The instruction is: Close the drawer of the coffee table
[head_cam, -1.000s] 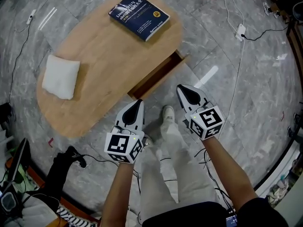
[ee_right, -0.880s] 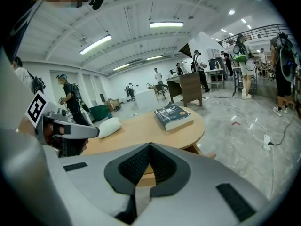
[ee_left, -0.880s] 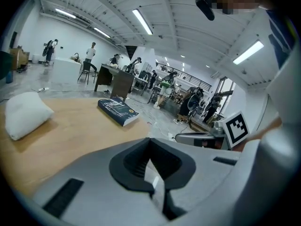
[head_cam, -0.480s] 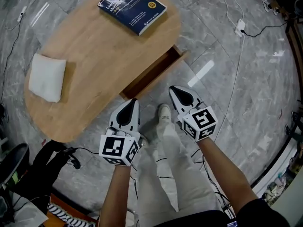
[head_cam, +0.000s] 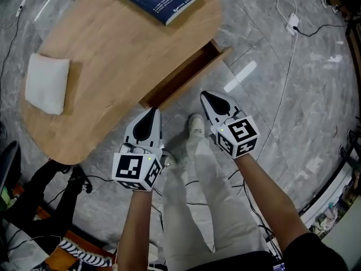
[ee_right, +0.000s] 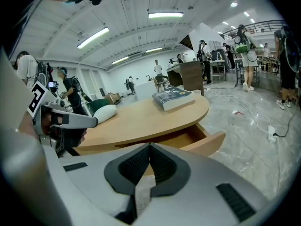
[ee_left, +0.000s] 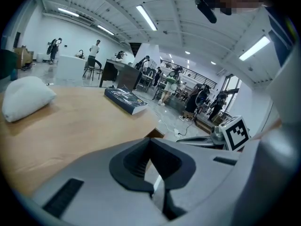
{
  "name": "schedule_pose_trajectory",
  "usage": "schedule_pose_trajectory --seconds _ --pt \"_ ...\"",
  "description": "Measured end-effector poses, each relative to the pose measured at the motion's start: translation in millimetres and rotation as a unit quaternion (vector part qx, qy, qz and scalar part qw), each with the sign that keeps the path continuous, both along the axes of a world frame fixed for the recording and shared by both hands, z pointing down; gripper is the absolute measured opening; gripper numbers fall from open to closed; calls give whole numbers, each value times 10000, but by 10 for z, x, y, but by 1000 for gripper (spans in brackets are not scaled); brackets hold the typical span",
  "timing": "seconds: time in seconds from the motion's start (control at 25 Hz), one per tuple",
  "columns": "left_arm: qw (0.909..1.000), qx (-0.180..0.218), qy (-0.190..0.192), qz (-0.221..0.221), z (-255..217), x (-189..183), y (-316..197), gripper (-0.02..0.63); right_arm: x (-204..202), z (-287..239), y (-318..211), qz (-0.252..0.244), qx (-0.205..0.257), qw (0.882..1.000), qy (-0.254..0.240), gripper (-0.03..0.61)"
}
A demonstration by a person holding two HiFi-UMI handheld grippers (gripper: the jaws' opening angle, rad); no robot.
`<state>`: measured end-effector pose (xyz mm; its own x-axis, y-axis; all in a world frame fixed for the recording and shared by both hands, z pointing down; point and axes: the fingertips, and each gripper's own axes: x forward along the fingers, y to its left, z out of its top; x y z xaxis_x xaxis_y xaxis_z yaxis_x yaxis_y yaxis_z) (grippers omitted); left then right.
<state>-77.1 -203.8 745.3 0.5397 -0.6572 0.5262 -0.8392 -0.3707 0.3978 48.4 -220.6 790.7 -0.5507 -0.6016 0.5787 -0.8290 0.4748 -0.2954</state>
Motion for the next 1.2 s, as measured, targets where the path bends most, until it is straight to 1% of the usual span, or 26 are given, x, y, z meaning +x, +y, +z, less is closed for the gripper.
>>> schedule_pose_trajectory --seconds 0.36,0.52,0.88,1.2 --pt "9999 -48 69 -63 192 11 2 2 -36 412 -27 -166 -104 9995 233 14" --pt "9998 -128 95 -81 301 2 66 2 -73 584 -21 -230 -181 9991 305 14" --pt "9996 -277 110 14 423 81 190 2 -106 853 -45 -359 -288 9978 483 14" --pt "9993 -357 149 -13 460 90 253 2 -171 971 -69 -446 -388 9969 521 14"
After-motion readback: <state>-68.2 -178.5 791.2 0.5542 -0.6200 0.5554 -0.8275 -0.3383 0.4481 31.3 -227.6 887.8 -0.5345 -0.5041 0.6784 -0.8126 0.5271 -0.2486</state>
